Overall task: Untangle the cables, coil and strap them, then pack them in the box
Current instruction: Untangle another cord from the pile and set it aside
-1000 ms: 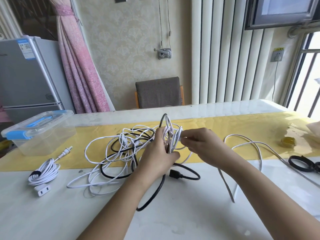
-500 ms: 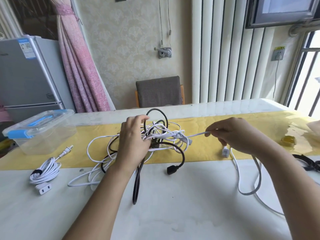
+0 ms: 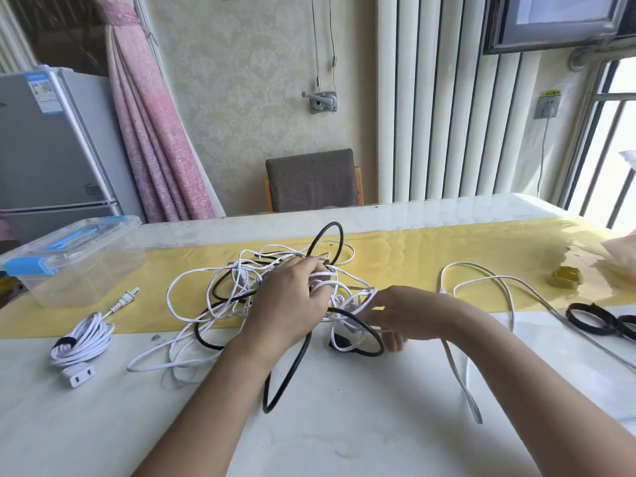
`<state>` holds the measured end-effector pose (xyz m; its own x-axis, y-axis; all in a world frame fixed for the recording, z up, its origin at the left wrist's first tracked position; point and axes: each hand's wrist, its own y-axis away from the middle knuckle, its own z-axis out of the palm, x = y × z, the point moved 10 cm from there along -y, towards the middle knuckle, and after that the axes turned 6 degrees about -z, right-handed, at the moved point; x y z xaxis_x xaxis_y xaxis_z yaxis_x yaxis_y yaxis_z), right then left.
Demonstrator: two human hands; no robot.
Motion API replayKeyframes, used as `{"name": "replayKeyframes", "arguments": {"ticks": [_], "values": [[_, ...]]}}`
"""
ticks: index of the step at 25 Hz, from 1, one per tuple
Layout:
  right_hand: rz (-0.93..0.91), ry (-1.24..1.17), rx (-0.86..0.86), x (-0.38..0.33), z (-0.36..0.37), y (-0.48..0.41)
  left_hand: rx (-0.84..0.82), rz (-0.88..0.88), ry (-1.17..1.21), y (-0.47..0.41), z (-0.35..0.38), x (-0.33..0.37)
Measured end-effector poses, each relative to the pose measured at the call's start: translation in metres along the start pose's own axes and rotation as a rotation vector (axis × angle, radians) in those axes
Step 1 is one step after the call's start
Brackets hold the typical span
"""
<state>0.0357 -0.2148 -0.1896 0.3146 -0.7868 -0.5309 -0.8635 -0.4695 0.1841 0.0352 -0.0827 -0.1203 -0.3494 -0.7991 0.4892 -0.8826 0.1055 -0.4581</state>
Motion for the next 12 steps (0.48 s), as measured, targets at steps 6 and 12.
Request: {"name": "replayKeyframes", "arguments": {"ticks": [6, 12], "values": [[-0.023, -0.129, 0.030, -0.008, 0.014, -0.007, 0.008, 0.234, -0.122, 0.012, -0.004, 0.028], [-0.022, -0.193, 0.197, -0.008, 0.000, -0.010, -0.257, -0.013, -0.126, 0.017, 0.025, 0.013]]}}
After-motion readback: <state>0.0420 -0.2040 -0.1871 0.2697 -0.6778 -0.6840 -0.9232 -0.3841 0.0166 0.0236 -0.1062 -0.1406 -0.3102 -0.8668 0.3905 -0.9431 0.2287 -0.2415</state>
